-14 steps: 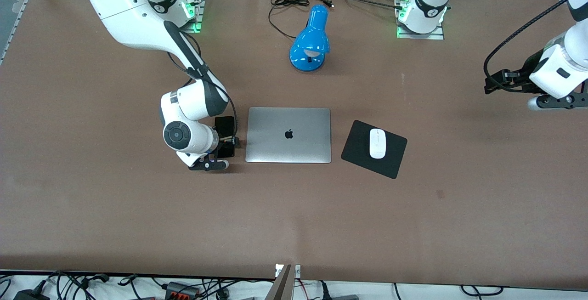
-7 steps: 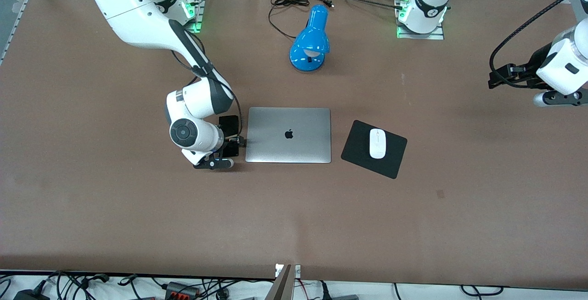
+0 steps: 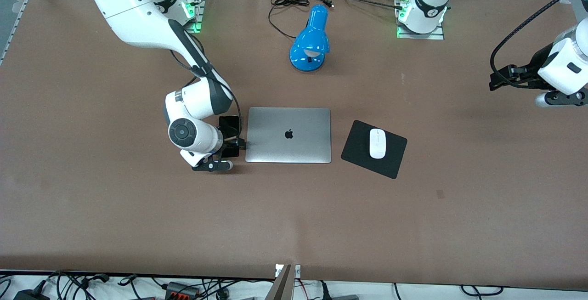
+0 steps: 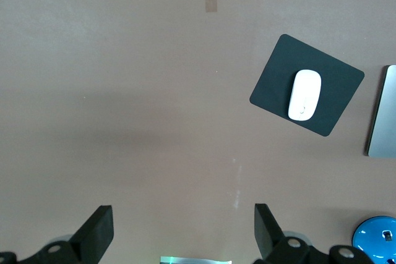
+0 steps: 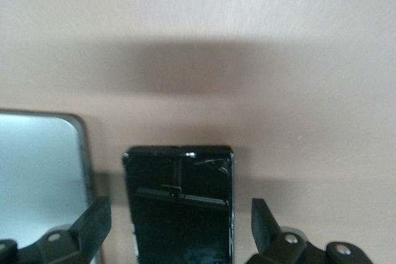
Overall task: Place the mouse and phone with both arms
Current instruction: 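Open the right gripper and withdraw it from the phone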
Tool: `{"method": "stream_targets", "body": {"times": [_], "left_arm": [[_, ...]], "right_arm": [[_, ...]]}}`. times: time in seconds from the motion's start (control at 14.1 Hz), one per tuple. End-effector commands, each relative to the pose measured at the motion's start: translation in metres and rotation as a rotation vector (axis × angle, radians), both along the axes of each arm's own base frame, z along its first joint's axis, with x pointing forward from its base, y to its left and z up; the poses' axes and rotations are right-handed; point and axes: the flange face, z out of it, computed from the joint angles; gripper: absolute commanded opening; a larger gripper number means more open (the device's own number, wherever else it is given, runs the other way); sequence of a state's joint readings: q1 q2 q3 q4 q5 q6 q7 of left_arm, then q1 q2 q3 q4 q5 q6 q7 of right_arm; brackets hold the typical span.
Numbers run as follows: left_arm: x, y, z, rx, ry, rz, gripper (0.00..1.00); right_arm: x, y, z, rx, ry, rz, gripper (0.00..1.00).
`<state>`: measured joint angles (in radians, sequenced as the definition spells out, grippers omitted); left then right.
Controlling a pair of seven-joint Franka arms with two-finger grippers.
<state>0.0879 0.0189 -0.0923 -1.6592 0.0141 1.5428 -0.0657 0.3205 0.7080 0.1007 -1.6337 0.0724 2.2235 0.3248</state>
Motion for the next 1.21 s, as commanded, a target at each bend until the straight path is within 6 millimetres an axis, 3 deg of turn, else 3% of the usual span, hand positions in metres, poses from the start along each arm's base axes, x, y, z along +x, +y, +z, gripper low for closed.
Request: {"method": "stream_targets", "body": {"times": [0.0, 0.21, 0.36, 0.78, 0.92, 1.14], "left_arm": [[-0.009, -0.009, 0.019, 0.004, -0.011, -0.024, 1.0], [-0.015, -0.01, 0.021, 0.004, 0.02, -0.022, 1.0], [-0.008, -0.009, 0.022, 0.006, -0.023, -0.021, 1.0], [-0.005, -0.005, 0.022, 0.003, -0.046, -0.026, 1.0], [-0.005, -0.005, 0.022, 0.002, -0.046, -0.028, 1.0], [-0.004, -0.004, 0.021, 0.002, -0.043, -0.026, 1.0]], "right_arm": [[0.012, -0.013, 0.083, -0.01, -0.031, -0.019, 1.0], [0.025, -0.046, 0.186, -0.007, -0.064, -0.045, 1.0], [0.032, -0.084, 0.24, -0.008, -0.064, -0.093, 1.0], [0.032, -0.184, 0.311, -0.016, -0.078, -0.226, 1.0], [0.027, -0.213, 0.325, -0.039, -0.076, -0.174, 1.0], [0.02, -0.252, 0.367, -0.056, -0.155, -0.103, 1.0]]}}
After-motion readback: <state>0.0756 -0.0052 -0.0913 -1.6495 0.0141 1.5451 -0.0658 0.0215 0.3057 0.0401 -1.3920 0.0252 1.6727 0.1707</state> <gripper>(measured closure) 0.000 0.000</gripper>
